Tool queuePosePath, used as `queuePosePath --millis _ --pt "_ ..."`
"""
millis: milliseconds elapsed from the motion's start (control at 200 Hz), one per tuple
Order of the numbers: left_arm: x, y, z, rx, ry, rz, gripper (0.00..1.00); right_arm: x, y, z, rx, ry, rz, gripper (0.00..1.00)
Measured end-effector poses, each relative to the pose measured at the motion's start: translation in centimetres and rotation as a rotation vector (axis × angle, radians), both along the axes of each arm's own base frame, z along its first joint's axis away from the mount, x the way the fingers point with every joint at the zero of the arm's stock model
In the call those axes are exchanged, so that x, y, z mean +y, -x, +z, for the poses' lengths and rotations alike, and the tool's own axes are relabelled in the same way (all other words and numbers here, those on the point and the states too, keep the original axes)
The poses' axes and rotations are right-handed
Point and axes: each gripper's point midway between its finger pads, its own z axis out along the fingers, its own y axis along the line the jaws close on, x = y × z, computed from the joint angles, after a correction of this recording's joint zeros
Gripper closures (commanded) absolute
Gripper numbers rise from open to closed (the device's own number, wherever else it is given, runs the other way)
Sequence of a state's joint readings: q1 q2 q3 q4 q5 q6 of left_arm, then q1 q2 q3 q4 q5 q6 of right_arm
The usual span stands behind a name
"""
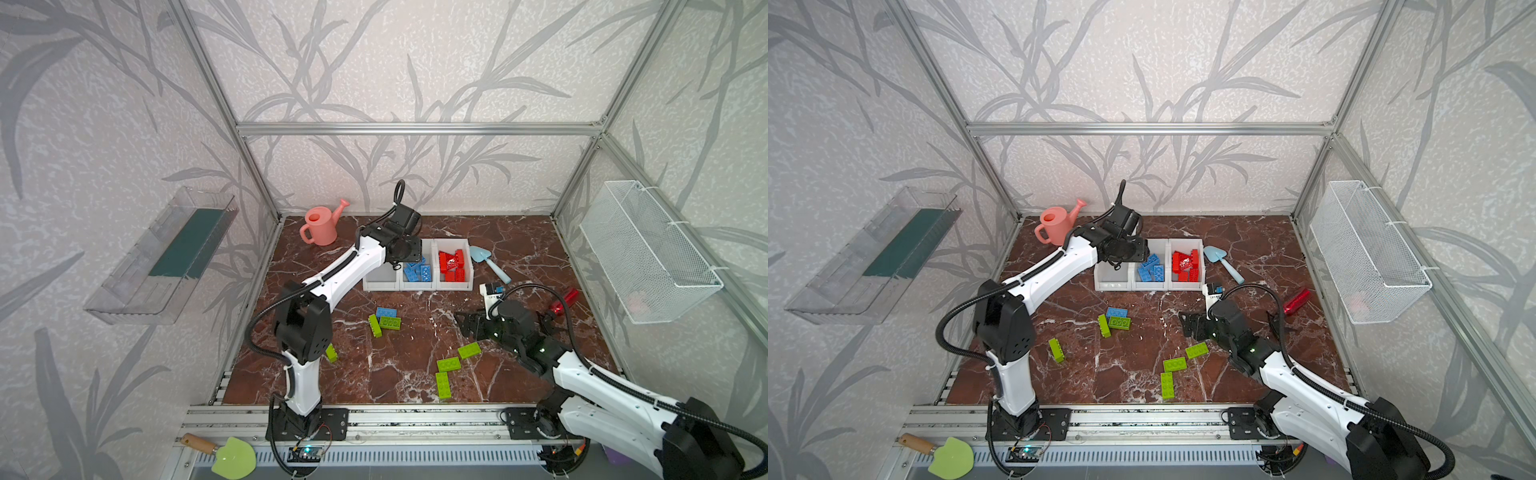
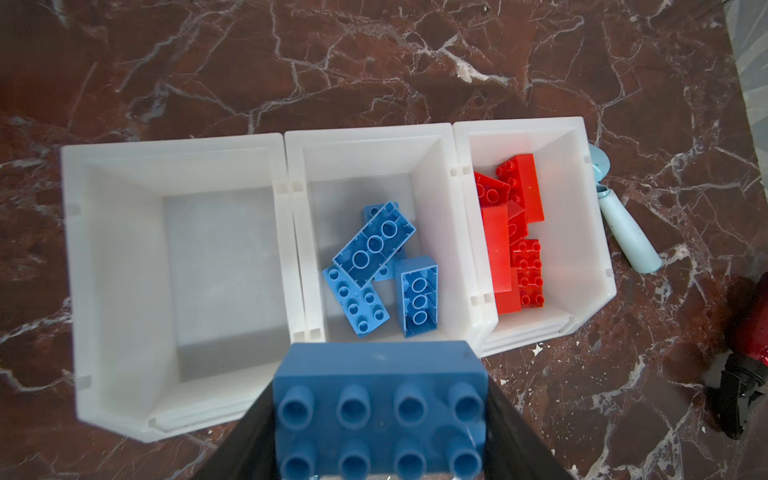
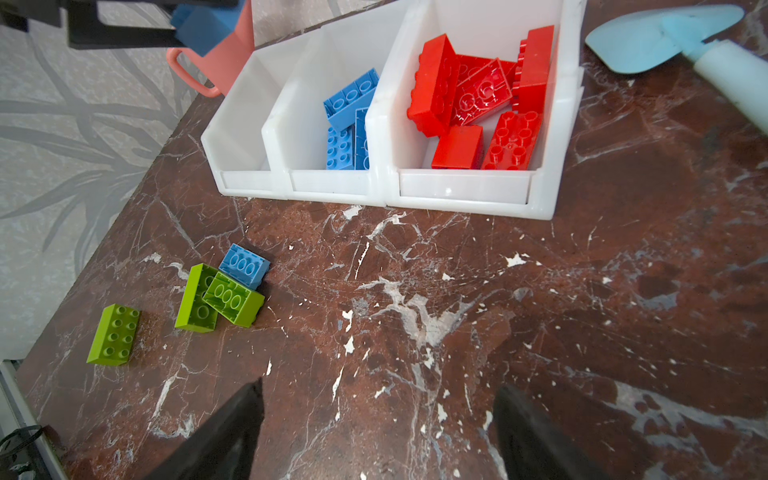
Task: Sort the legos into containers by color
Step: 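Carry the blue brick over the middle compartment with the left gripper, then release and withdraw the left gripper while the right gripper reaches a blue brick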
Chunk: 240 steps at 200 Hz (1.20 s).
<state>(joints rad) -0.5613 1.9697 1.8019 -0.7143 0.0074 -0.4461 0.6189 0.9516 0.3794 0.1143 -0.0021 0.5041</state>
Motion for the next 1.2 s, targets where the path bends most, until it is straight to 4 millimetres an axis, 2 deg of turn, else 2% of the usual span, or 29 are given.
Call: queuePosePath --millis 250,410,515,610,850,920,1010,1085,1200 --pt "-2.4 -3.2 -2.9 0.044 -0.021 -0.029 0.57 0.0 0.1 -0.1 0.0 -0.001 -0.001 0.13" --pt "-3.3 -4.3 -4.7 0.074 -0.032 -0.041 0.56 -0.1 0.1 0.0 -0.001 -0.001 -0.001 0.13" --pt "-3.5 -4.9 -5.1 0.085 -0.036 -0.046 0.5 -0.1 0.1 0.1 -0.004 -0.003 -0.001 0.13" --pt "-3.5 -5.0 -5.1 0.089 -0.037 -0.046 0.38 -0.1 0.1 0.3 -0.009 -0.007 -0.001 0.12" --pt "-2.9 -4.6 -5.4 0.106 -0.05 -0.043 0.15 -0.2 0.2 0.3 -0.006 -0.003 0.0 0.12" --pt "-2.3 -3.8 -5.5 0.117 -0.057 -0.035 0.08 -0.1 0.4 0.1 0.003 0.004 0.006 0.12" --pt "-1.2 -2.0 -5.2 0.13 -0.067 -0.025 0.07 0.4 0.7 0.0 0.017 0.022 0.019 0.12" --pt "-0.3 -0.9 -4.0 0.116 -0.064 -0.017 0.07 1.3 0.8 0.4 0.026 0.04 0.042 0.11" --pt "1.0 0.8 -0.4 0.044 -0.022 0.007 0.07 3.3 0.5 1.5 0.039 0.078 0.084 0.11"
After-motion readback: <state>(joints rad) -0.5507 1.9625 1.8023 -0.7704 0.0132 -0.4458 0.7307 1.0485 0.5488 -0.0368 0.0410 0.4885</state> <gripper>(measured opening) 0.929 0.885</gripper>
